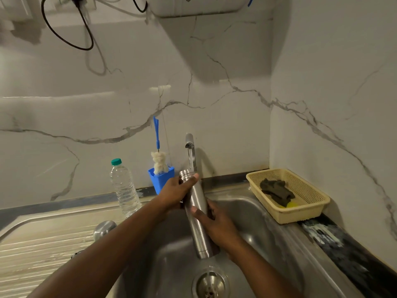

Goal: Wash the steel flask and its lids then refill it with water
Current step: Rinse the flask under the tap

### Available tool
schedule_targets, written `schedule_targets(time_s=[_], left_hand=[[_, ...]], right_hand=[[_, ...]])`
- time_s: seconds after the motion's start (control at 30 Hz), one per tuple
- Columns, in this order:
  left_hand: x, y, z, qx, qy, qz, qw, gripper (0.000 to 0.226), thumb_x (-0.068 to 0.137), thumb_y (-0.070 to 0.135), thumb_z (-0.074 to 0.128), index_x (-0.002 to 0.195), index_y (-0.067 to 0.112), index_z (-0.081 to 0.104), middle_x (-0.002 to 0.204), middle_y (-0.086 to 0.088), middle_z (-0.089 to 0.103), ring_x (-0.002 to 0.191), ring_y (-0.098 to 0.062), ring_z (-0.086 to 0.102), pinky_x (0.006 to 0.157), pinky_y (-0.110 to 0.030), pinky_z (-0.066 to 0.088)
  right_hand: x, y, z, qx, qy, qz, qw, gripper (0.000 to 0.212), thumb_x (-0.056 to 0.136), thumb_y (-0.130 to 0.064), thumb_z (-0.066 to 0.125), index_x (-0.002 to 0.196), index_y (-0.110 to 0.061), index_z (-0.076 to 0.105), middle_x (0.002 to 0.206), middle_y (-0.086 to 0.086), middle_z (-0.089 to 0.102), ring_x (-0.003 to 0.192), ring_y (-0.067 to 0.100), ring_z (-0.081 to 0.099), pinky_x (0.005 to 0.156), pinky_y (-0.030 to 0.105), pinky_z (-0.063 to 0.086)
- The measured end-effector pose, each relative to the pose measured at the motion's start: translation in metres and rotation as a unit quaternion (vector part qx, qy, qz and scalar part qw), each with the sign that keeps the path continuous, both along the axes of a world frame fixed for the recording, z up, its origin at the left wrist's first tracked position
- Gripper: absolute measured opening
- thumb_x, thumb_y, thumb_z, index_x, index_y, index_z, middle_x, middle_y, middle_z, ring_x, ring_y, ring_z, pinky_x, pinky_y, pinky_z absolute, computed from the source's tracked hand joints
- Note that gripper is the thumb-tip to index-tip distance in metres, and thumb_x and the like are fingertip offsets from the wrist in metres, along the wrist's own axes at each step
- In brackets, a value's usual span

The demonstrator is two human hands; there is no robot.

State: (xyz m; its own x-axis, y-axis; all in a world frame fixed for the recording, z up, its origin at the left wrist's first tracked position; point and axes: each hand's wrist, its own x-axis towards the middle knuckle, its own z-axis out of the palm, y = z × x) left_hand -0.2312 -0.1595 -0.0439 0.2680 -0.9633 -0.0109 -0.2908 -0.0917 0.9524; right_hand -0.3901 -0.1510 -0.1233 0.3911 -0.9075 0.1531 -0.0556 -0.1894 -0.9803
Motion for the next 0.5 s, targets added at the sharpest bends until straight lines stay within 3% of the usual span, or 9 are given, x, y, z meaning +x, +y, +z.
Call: schedule_targets(time_s=[0.13,0.27,0.37,0.5], left_hand=[[0.01,-0.001,0.001,-0.059,0.057,0.062,0.995,0.057,0.092,0.059,0.069,0.132,0.021,0.055,0.118,-0.005,0.064,0.104,-0.022,0.066,0.073,-0.036,0.059],[0.016,-0.001,0.0,-0.094,0.104,0.124,0.982,0.059,0.093,0.056,0.07,0.135,0.019,0.053,0.118,-0.008,0.063,0.103,-0.023,0.064,0.07,-0.034,0.055],[0.01,0.001,-0.007,-0.127,0.118,0.143,0.974,0.053,0.095,0.054,0.067,0.133,0.019,0.054,0.117,-0.009,0.064,0.102,-0.023,0.066,0.074,-0.035,0.058],[0.001,0.005,-0.014,-0.171,0.188,0.174,0.951,0.043,0.096,0.048,0.071,0.127,0.022,0.057,0.111,-0.007,0.066,0.098,-0.021,0.068,0.081,-0.04,0.061]], right_hand=[[-0.005,0.002,0.0,0.022,0.078,0.01,0.997,0.05,0.094,-0.068,0.059,0.13,-0.033,0.059,0.113,-0.009,0.07,0.097,0.005,0.068,0.073,0.02,0.053],[-0.007,-0.001,-0.011,0.029,0.105,0.025,0.994,0.061,0.082,-0.05,0.083,0.133,-0.03,0.055,0.113,-0.008,0.07,0.093,0.008,0.072,0.07,0.018,0.058],[-0.007,-0.013,-0.016,0.097,0.036,-0.008,0.995,0.065,0.076,-0.029,0.091,0.132,-0.019,0.059,0.113,0.0,0.07,0.098,0.017,0.072,0.081,0.029,0.061],[-0.006,-0.022,-0.014,0.178,-0.065,-0.027,0.982,0.056,0.084,-0.014,0.082,0.135,-0.015,0.058,0.117,0.011,0.069,0.105,0.029,0.068,0.09,0.04,0.058]])
